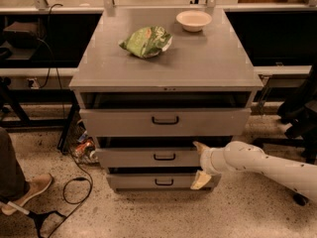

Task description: Open middle drawer

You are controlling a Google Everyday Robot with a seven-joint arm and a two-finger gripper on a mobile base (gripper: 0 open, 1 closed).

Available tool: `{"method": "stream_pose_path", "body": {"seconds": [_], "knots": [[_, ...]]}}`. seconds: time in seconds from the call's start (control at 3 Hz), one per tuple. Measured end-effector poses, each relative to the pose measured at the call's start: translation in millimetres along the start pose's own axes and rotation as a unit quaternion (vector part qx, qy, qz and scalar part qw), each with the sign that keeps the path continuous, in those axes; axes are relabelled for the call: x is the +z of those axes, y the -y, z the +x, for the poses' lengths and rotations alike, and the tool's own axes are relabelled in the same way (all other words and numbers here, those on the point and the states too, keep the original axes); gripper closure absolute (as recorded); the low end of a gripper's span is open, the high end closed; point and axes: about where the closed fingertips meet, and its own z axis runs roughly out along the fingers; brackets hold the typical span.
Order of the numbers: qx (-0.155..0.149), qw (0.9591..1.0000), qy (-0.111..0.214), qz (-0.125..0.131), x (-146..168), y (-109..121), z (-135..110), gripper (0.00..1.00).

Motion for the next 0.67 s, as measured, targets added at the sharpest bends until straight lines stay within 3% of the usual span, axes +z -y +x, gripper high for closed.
{"method": "stream_pose_path", "body": {"seconds": [0.33,0.67], "knots": [[-0.022,0.9997,0.007,0.003,7.5,10.6,-6.2,0.00],[-0.033,0.9994,-0.010,0.001,24.6,26.9,-2.6,0.00]]}}
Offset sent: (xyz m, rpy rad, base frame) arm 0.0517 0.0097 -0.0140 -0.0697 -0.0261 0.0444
